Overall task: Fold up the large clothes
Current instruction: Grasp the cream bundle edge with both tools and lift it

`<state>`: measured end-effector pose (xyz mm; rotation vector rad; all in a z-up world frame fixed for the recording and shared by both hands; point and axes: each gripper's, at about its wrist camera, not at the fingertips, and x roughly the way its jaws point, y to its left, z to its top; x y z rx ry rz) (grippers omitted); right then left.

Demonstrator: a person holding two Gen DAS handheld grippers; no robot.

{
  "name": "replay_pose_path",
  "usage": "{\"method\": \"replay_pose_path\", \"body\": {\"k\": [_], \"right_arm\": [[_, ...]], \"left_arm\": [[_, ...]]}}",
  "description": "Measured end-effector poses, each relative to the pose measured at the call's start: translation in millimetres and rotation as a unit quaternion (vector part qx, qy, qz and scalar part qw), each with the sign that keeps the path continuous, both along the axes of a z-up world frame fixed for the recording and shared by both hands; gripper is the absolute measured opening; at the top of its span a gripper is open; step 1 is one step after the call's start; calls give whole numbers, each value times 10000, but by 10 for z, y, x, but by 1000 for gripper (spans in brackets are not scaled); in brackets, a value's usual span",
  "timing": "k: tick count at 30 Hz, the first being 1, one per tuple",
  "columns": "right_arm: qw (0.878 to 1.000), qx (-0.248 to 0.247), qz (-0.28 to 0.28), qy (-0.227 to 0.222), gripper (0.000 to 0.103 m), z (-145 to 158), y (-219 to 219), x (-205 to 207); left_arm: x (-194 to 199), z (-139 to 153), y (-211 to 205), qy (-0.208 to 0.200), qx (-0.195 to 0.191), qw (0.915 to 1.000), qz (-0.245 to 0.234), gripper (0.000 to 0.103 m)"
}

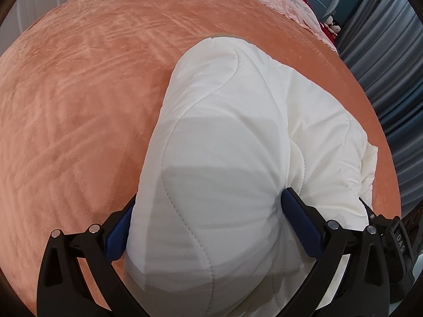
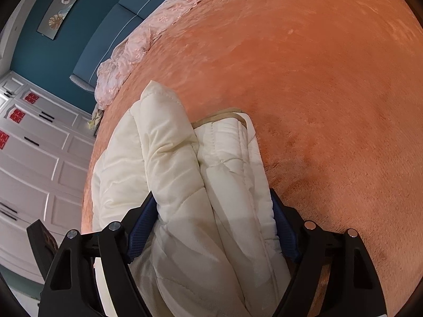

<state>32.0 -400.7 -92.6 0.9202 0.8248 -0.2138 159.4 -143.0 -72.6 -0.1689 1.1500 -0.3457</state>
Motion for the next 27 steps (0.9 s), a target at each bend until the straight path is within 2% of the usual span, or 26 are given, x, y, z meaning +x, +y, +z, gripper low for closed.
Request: {"method": "replay_pose_path", "body": {"k": [3, 6, 8, 10, 11, 13, 16, 27], "right_arm": [[10000, 27, 5, 26, 70, 15, 7, 11], [9999, 85, 66, 112, 56, 81, 30, 28], [9998, 7, 131, 165, 41, 191, 65, 24], [9997, -77, 171, 180, 31, 334, 108, 1], [9997, -104, 159, 167, 29, 404, 130, -17], [9995, -244, 145, 110, 28, 578, 197, -69], [9992, -351, 170, -91, 27, 836, 266, -164], [9906, -869, 471, -947, 27, 1795, 717, -485]], "left_arm": [[5, 8, 0, 47, -20, 10000, -10, 98], [4, 54, 32, 229, -103, 9997, -42, 98], [-10, 130, 55, 328, -163, 9992, -143, 91], [-50, 233, 68, 320, -174, 9990, -265, 75], [-91, 316, 73, 276, -159, 9989, -349, 70], [-163, 455, 89, 205, -150, 9985, -492, 59], [-290, 685, 180, 101, -295, 9975, -632, 53], [-711, 1652, 661, -832, -591, 9911, -859, 51]]}}
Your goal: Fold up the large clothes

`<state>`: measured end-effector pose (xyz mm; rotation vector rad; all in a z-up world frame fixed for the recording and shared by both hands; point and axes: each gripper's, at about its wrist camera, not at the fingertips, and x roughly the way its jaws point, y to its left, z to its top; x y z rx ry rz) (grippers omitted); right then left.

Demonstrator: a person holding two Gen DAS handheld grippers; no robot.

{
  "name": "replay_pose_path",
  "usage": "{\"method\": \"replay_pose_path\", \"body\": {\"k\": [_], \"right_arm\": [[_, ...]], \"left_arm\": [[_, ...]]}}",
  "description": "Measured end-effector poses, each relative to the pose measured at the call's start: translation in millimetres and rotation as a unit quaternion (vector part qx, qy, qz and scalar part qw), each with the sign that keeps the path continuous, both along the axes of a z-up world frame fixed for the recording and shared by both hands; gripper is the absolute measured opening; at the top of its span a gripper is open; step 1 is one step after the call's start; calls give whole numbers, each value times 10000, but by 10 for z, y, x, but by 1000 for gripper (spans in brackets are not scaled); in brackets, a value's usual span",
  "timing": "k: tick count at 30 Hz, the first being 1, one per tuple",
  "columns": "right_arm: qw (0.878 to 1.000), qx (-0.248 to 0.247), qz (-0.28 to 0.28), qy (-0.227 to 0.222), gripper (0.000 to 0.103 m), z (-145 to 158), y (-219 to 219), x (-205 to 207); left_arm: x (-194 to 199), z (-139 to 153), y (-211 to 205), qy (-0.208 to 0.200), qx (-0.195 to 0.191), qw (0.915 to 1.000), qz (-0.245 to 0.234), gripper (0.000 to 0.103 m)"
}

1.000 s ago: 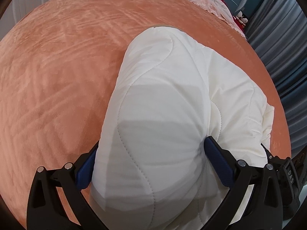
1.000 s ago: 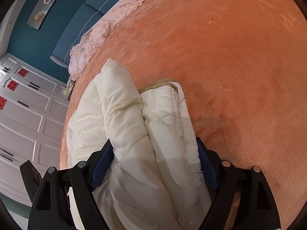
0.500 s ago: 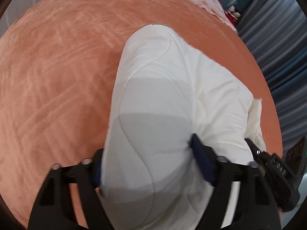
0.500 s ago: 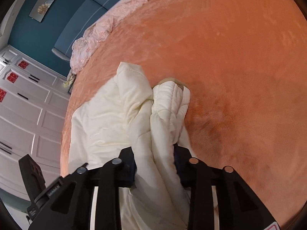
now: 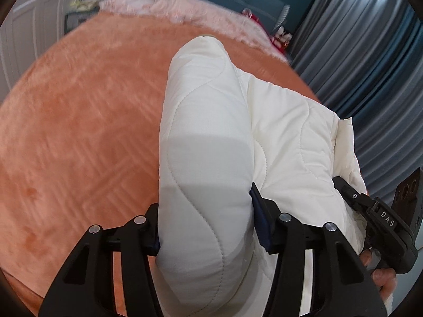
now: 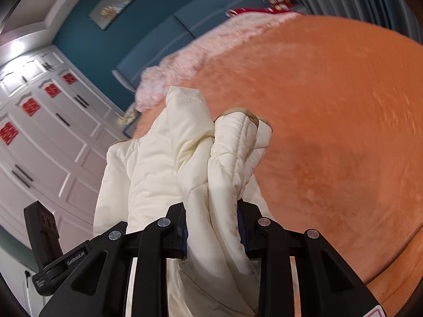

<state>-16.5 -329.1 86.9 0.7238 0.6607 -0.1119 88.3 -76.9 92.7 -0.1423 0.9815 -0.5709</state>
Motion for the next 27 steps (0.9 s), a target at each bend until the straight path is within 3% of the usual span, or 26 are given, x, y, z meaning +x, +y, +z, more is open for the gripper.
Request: {"method": "replay_pose_path", "body": {"k": [9, 15, 21, 27], "right_arm": [[9942, -383, 342, -942, 27, 901, 410, 16], [9878, -497, 609, -1345, 27, 1297, 668, 349], [9877, -539, 711, -1284, 27, 1274, 825, 742], [9921, -438, 821, -841, 27, 916, 885, 1247]], "left_arm": [[-68, 837, 513, -964, -360, 9945, 174, 51], [102, 1260, 797, -1521, -365, 9869, 391, 51], [439, 1264, 935, -1593, -161, 9859, 493, 51], [940, 836, 1033, -1154, 6, 9917, 561, 51]]}}
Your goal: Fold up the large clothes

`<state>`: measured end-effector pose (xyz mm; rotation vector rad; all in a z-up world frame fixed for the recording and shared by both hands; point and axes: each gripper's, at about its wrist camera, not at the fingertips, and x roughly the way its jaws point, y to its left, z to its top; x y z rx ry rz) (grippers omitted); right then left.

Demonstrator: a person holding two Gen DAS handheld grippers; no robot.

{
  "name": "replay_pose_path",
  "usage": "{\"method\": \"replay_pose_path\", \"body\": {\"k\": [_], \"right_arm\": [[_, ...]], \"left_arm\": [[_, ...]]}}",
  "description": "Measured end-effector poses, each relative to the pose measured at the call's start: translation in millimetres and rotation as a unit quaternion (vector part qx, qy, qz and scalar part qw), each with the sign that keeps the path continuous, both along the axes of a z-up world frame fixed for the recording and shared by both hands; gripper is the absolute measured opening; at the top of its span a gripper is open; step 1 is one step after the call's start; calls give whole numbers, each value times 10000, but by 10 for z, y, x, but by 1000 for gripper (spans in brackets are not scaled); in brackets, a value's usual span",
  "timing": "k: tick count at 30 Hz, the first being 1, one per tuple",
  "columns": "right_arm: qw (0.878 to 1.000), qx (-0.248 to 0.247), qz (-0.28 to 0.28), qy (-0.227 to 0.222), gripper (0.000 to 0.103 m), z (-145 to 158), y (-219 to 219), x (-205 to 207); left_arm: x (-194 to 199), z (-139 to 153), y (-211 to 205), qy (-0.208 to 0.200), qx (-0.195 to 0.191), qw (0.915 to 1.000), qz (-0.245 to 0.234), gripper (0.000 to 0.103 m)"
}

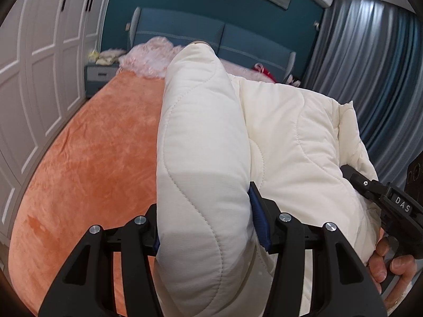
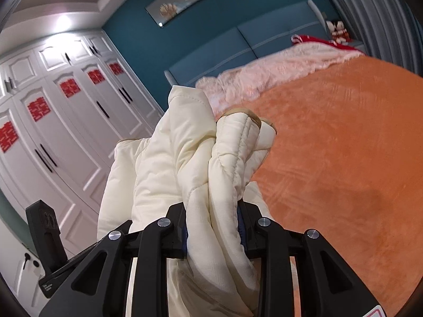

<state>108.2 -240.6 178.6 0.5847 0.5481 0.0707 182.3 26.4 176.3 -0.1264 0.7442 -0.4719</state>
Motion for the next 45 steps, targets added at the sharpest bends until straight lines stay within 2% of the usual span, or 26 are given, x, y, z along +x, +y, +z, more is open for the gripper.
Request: {"method": "replay_pose_path", "body": {"k": [9, 18, 22, 27, 28, 31, 34, 36, 37, 40, 42, 43, 44, 45], "right_arm": [[9965, -64, 13, 828, 27, -768, -83, 566], [9855, 81, 32, 1696, 27, -1666, -156, 899], [9828, 77, 61, 1847, 33, -1946, -124, 1032], [9852, -9, 54, 1710, 52, -2008, -108, 1187], [9857, -82, 97, 1679, 53, -1997, -97, 1223], [9858, -54, 131, 1673, 55, -1875, -127, 1237], [9877, 88, -25, 1564, 56, -1646, -237, 1040], [9894, -121, -279, 1421, 56, -1457, -263, 828], [9899, -357, -235, 1350, 56, -1338, -223, 686], [9858, -1000, 19, 1346, 48, -1164, -33, 409], [9806, -1370, 223, 1386, 32, -1133, 88, 306], [9754, -1616, 322, 1461, 28, -1147, 168, 263], [9735, -1681, 383, 1505, 18, -1160, 203, 243], [9717, -1670, 484, 1596, 13, -1194, 242, 244]], "left_arm": [[529, -891, -105, 735, 124, 9972, -22, 51], [822, -1788, -245, 1500, 528, 9872, 141, 51], [884, -2071, -146, 1647, 508, 9844, 362, 59], [928, -2150, 38, 1749, 232, 9807, 840, 72], [919, -2130, 72, 1737, 237, 9799, 950, 73], [870, -1966, 157, 1615, 414, 9788, 1191, 72], [675, -1654, 203, 1351, 644, 9811, 1225, 73], [503, -1461, 207, 1227, 805, 9823, 1166, 73], [401, -1399, 208, 1193, 870, 9824, 1144, 73], [46, -1318, 168, 1198, 853, 9849, 913, 73], [-214, -1394, 169, 1320, 851, 9841, 825, 73], [-315, -1450, 178, 1427, 830, 9832, 782, 73], [-460, -1562, 186, 1629, 832, 9804, 732, 73], [-509, -1627, 189, 1729, 848, 9788, 695, 73]]}}
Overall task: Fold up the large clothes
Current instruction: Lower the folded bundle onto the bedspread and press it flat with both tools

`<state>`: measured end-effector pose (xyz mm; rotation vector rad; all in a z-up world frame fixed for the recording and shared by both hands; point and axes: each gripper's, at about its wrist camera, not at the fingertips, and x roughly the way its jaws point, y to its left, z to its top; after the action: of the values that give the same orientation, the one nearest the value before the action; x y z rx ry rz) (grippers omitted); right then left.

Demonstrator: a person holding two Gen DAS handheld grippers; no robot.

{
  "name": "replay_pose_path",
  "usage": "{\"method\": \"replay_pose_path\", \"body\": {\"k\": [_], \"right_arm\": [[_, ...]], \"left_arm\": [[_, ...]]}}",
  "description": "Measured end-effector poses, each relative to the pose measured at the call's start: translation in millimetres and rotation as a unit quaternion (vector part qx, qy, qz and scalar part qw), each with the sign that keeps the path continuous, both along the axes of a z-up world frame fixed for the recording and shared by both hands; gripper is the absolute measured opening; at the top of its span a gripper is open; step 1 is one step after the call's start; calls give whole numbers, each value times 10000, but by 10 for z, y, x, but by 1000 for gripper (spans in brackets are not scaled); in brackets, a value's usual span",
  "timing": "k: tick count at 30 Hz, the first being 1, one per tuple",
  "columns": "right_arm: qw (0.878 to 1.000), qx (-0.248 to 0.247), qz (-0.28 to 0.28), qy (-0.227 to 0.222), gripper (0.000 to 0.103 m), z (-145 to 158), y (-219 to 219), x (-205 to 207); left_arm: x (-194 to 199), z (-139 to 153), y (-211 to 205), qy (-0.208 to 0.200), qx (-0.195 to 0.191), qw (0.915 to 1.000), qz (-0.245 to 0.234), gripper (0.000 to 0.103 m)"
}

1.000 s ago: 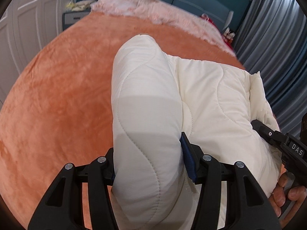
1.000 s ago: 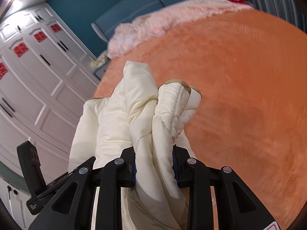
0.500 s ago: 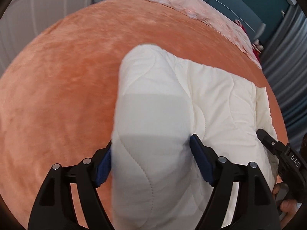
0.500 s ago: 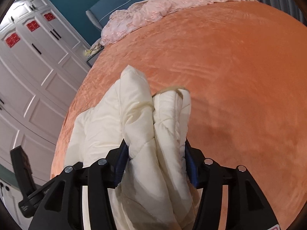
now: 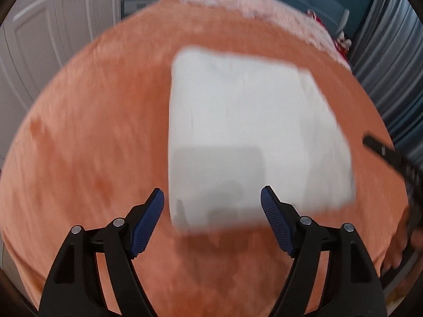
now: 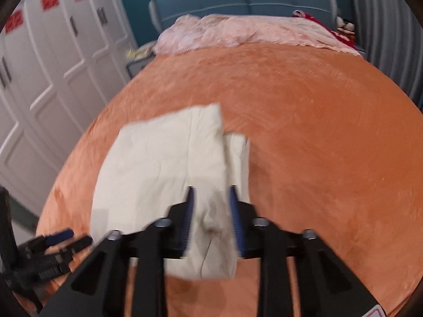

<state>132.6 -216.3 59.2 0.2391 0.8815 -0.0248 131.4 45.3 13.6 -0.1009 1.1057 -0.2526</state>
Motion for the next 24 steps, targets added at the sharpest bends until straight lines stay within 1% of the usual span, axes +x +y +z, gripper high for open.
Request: {"method": "replay_pose_path", "body": {"k": [1, 2, 4, 5, 6, 8, 11, 15, 21, 24], "right_arm": [[10000, 45, 17, 73, 8, -32, 22, -6], [9999, 91, 26, 141, 7, -65, 38, -1], [9996, 60, 59, 258, 6, -138, 90, 6], [9995, 15, 71, 321, 6, -183, 121, 25], [9992, -33, 74, 380, 6, -226, 147, 41], [9985, -182, 72, 507, 6, -321, 188, 70], [9979, -133, 18, 636, 6, -438, 188, 87], [9971, -127, -49, 752, 6, -564, 186, 111], [9958, 2, -264, 874, 5, -800, 163, 226], [9956, -104, -275, 895, 5, -903, 185, 314]], "left_arm": [[-99, -115, -5, 126, 102, 9999, -36, 73], [-157, -187, -17, 166, 262, 9995, -56, 73], [-204, -313, -34, 122, 629, 9979, -77, 73], [-184, -382, -24, 88, 870, 9962, -1, 71], [-134, -429, 1, 113, 957, 9953, 65, 69], [-9, -473, 77, 97, 956, 9951, 244, 70], [177, -523, 149, 115, 852, 9957, 351, 71], [312, -536, 98, -79, 1120, 9932, 311, 71], [566, -520, 79, -203, 1232, 9915, 356, 71], [707, -545, 43, -195, 1280, 9911, 311, 71]]}}
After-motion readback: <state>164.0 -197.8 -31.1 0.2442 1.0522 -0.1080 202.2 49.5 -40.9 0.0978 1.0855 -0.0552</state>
